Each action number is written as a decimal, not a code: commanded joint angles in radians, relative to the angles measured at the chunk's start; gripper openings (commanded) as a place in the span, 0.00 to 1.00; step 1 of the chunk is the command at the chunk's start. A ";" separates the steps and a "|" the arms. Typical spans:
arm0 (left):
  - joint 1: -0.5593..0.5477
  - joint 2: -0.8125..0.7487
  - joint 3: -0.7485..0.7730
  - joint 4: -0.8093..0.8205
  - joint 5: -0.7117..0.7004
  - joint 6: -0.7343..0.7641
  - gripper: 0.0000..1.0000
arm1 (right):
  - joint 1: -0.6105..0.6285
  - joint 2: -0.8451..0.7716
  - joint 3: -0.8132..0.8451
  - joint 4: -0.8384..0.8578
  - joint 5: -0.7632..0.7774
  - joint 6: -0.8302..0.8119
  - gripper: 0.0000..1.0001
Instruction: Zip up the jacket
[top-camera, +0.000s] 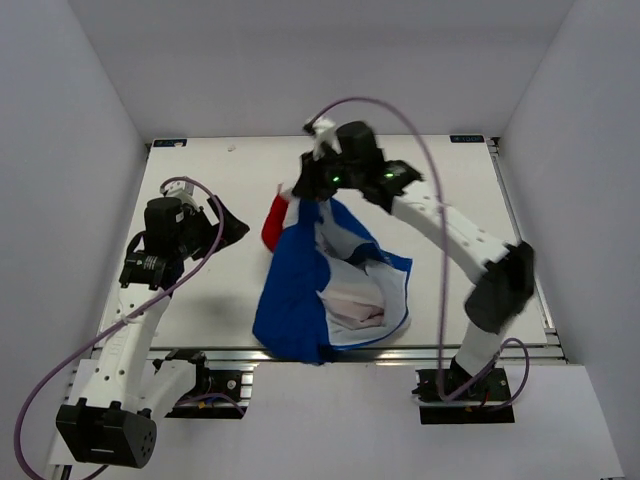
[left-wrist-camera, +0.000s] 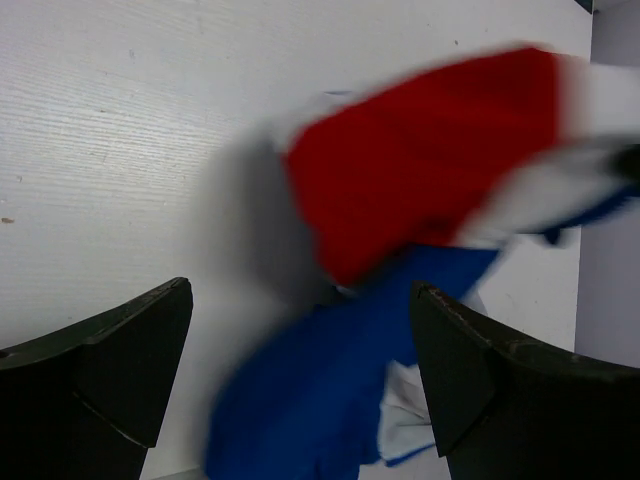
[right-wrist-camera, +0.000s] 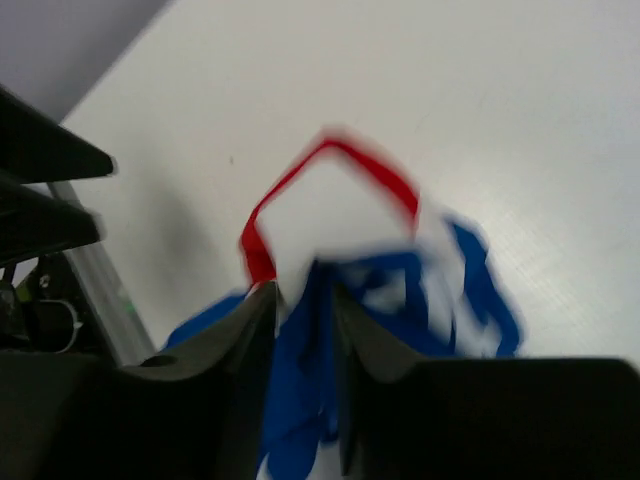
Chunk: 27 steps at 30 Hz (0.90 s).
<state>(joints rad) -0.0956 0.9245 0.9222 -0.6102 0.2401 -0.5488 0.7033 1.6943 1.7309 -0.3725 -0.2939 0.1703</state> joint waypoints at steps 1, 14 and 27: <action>-0.001 -0.036 -0.022 -0.040 0.014 0.012 0.98 | 0.030 0.112 0.015 -0.035 -0.036 -0.005 0.36; -0.056 0.053 -0.256 0.098 0.163 0.012 0.98 | -0.026 -0.105 -0.379 0.041 0.264 -0.031 0.89; -0.204 0.350 -0.109 0.196 -0.054 0.009 0.98 | -0.294 -0.124 -0.610 0.081 0.205 0.103 0.89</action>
<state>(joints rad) -0.2943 1.2480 0.7391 -0.4454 0.2710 -0.5568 0.3985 1.5391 1.0832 -0.3401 -0.1047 0.2481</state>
